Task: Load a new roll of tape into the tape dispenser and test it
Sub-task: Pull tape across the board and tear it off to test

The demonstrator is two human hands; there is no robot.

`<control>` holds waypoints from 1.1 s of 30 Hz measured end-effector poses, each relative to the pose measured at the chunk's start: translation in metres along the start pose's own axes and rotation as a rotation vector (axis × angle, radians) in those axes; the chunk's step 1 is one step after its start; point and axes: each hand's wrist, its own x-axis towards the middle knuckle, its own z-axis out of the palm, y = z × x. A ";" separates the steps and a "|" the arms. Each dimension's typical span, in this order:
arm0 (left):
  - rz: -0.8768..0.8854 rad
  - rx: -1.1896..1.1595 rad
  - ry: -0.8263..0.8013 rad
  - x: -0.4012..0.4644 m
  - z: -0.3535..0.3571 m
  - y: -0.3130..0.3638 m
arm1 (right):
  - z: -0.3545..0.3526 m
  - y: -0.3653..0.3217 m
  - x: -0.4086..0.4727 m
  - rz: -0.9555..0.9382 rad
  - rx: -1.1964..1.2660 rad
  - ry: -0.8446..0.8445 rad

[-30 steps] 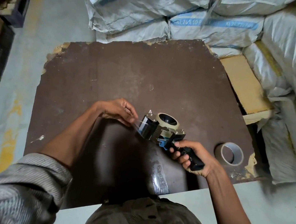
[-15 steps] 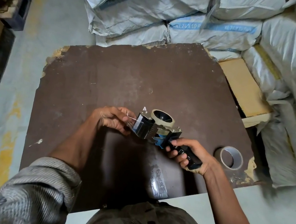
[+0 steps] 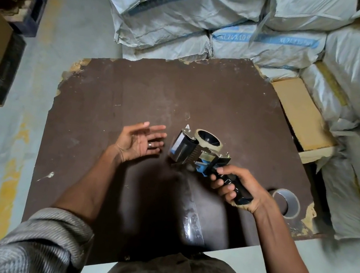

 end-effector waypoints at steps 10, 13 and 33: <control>0.157 0.143 0.584 0.011 -0.008 -0.018 | 0.006 -0.022 0.031 -0.162 -0.151 0.223; 0.189 0.133 0.641 0.012 -0.010 -0.020 | 0.004 -0.030 0.047 -0.232 -0.222 0.265; 0.289 0.174 0.749 0.040 -0.015 -0.015 | -0.016 -0.095 0.139 -0.300 -0.401 0.361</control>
